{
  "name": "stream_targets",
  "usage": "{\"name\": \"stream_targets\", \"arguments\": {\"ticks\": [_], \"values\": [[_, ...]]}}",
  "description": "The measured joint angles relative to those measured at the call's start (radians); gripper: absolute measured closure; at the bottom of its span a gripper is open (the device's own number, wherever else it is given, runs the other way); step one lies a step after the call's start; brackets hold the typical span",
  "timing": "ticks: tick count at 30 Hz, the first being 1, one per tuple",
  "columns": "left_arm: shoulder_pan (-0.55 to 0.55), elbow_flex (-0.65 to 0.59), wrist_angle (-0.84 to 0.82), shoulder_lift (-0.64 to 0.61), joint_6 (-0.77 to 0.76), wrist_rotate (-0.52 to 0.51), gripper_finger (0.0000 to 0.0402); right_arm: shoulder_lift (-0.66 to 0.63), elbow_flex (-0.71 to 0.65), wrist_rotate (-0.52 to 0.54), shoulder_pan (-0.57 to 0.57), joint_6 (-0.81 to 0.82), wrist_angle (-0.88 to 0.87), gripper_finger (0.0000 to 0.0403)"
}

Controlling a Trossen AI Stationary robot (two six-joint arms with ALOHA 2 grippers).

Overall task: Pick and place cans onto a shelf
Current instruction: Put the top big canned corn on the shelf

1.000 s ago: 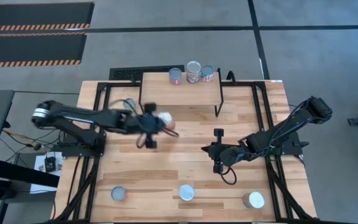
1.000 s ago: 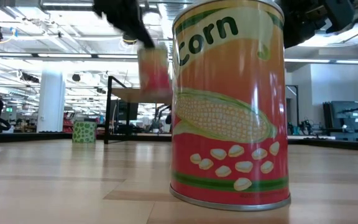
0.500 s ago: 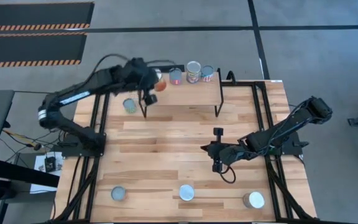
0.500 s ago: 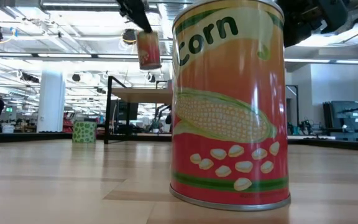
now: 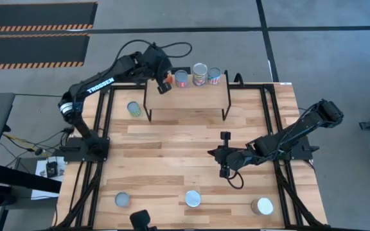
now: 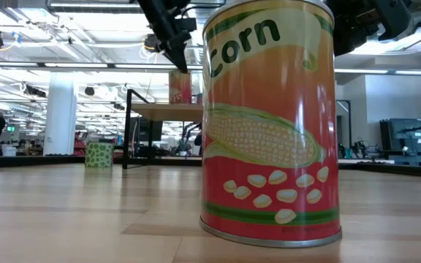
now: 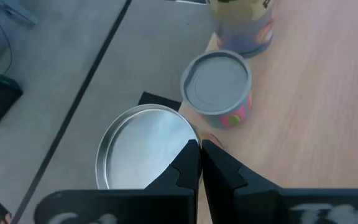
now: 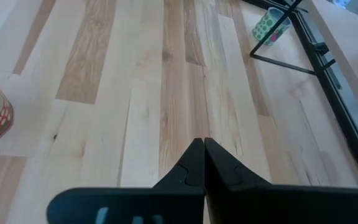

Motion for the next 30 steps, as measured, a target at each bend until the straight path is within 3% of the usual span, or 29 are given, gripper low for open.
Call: {"name": "stream_targets", "arguments": {"ticks": [24, 30], "values": [[0.036, 0.003, -0.03, 0.03, -0.047, 0.006, 0.0401, 0.0, 0.0, 0.0, 0.0, -0.002, 0.002, 0.0391], [0.036, 0.003, -0.03, 0.03, -0.05, 0.005, 0.0383, 0.0, 0.0, 0.0, 0.0, -0.002, 0.002, 0.0391]]}}
